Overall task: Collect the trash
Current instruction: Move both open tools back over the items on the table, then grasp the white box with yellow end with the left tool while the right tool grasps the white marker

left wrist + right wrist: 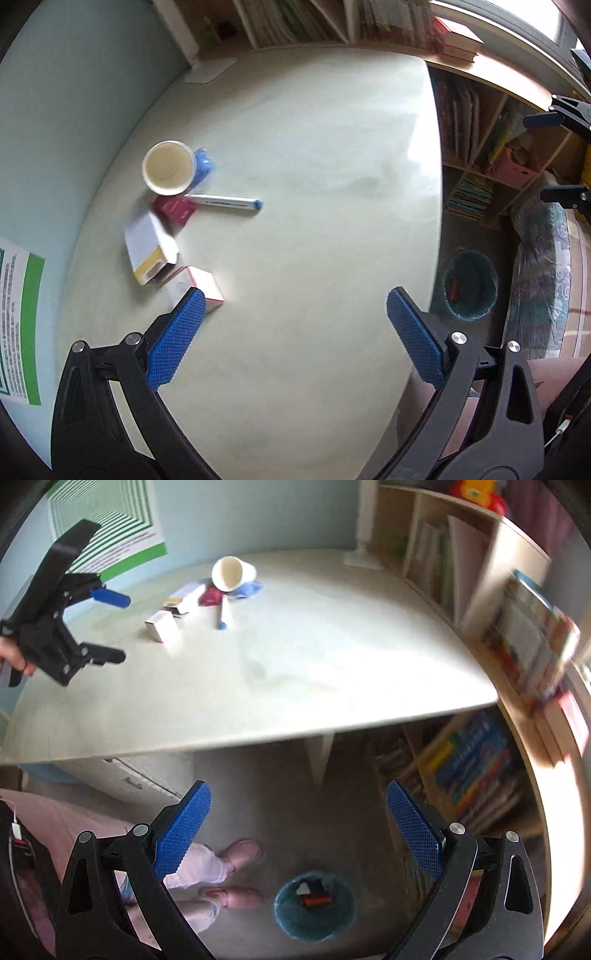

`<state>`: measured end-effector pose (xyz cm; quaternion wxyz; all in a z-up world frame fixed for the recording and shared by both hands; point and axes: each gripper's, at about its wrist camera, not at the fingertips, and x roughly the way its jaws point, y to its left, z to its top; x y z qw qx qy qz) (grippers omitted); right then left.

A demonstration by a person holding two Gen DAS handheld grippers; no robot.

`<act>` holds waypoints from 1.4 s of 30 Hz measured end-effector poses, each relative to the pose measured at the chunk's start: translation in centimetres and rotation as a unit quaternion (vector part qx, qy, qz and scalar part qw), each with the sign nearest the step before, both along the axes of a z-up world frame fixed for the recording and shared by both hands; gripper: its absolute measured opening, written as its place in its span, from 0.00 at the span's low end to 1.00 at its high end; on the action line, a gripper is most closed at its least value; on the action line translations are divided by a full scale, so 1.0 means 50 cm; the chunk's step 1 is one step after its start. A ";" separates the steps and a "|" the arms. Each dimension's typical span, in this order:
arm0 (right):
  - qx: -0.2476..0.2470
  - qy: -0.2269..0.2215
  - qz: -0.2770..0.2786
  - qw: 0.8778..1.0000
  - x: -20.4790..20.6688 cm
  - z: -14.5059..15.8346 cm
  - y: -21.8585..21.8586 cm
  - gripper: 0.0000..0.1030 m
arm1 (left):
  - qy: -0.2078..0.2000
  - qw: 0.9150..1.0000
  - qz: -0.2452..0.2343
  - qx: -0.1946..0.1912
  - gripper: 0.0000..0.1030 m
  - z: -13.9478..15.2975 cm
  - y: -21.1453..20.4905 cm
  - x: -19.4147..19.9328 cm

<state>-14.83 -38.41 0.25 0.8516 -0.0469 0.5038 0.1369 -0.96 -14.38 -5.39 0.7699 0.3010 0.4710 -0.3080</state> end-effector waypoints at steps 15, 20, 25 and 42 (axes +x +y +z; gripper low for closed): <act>0.006 0.001 0.124 0.992 0.279 0.016 0.169 0.92 | 0.013 0.992 0.124 -0.019 0.93 -0.029 0.181 0.232; 0.012 0.016 0.154 0.988 0.339 -0.005 0.216 0.91 | 0.021 0.993 0.119 -0.003 0.93 -0.059 0.182 0.277; 0.018 0.031 0.174 0.984 0.389 -0.033 0.254 0.91 | 0.035 0.992 0.119 0.003 0.93 -0.084 0.183 0.325; 0.008 0.076 0.219 0.973 0.514 -0.128 0.346 0.70 | 0.084 0.988 0.133 -0.005 0.93 -0.167 0.174 0.432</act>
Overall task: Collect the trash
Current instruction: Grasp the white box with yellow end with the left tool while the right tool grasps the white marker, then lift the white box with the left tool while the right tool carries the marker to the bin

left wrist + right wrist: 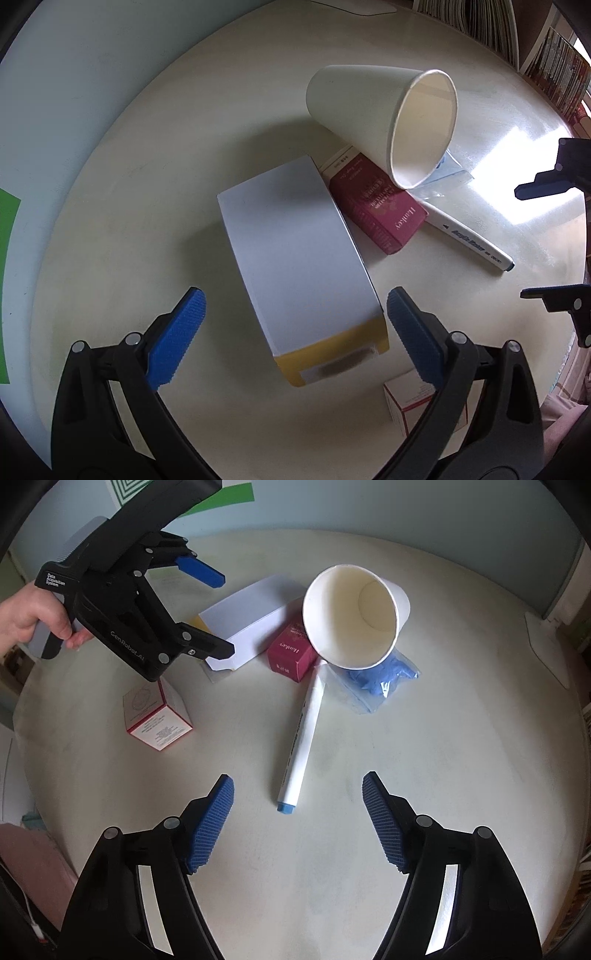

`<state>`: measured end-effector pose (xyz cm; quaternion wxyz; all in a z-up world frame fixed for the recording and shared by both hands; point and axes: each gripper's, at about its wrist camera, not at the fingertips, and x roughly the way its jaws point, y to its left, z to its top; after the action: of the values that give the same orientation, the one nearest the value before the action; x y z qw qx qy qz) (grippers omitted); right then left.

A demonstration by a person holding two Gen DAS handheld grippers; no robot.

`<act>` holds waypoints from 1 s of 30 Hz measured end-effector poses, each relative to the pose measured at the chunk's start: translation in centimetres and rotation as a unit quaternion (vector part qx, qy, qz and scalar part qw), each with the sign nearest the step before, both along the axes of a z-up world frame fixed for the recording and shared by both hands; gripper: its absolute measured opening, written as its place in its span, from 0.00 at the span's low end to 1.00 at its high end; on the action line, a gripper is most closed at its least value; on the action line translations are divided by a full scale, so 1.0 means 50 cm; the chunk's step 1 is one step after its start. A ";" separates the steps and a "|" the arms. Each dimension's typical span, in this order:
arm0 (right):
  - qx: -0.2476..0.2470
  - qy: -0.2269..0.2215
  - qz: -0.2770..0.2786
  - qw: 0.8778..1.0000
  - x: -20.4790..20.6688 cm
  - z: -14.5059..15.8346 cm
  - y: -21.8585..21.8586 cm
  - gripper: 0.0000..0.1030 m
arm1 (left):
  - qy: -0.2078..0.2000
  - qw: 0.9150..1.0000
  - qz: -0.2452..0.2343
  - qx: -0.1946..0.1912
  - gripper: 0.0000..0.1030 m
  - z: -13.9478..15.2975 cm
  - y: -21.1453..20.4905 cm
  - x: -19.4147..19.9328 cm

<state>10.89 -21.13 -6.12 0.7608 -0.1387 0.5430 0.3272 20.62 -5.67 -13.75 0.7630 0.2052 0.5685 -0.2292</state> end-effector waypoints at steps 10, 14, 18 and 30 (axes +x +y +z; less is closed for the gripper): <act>-0.031 -0.025 0.005 0.999 0.002 -0.036 0.030 0.41 | 0.016 1.000 0.007 -0.026 0.63 -0.028 0.016 0.019; -0.031 -0.025 0.004 0.999 -0.004 -0.029 0.027 0.14 | 0.010 0.999 0.008 -0.032 0.62 -0.028 0.027 0.019; -0.014 0.001 -0.020 1.000 0.012 -0.029 0.006 0.13 | 0.006 1.000 0.009 -0.027 0.62 -0.018 0.038 0.001; -0.004 -0.021 -0.035 0.999 -0.042 0.042 -0.052 0.13 | -0.024 0.999 0.009 -0.020 0.62 0.052 0.106 -0.086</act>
<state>8.81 -23.72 -4.03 0.7826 -0.1296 0.5327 0.2951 16.33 -0.37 -11.17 0.7827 0.1899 0.5468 -0.2289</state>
